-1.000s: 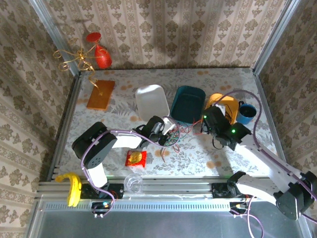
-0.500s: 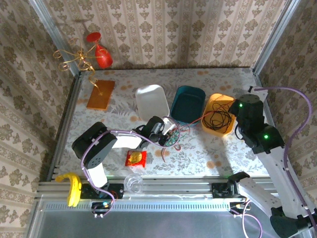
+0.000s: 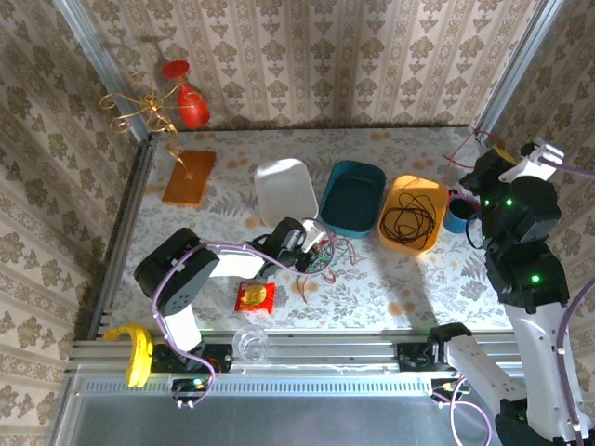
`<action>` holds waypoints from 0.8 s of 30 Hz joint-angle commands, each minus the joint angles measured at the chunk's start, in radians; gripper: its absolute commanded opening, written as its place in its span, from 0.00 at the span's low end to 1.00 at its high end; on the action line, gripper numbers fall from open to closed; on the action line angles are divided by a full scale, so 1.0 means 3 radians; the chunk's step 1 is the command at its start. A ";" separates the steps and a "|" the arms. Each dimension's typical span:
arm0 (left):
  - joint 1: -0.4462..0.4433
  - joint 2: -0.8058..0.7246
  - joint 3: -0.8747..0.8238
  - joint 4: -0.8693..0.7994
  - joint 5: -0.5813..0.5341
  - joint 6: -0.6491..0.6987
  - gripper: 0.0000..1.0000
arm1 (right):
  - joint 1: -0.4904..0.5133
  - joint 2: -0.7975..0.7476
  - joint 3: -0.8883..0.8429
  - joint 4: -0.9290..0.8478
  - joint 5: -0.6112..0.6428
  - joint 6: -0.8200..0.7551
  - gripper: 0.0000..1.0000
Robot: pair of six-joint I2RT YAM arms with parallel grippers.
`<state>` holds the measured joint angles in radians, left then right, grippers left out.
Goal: Untangle the cables
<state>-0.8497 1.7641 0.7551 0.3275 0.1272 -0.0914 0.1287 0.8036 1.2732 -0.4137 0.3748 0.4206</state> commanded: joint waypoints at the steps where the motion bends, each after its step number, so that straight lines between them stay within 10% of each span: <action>1: 0.0033 0.0005 -0.0089 -0.0249 -0.0053 -0.0022 0.12 | -0.0008 0.0190 0.0128 0.0294 -0.0654 0.0026 0.00; 24: 0.0028 -0.0041 -0.0088 -0.0268 -0.0071 -0.0021 0.12 | 0.0204 0.1836 -0.0128 0.0869 -0.1593 0.0253 0.00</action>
<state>-0.8490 1.7584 0.7483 0.3298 0.1265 -0.0952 0.1711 1.3392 1.2755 -0.1783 -0.0696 0.4721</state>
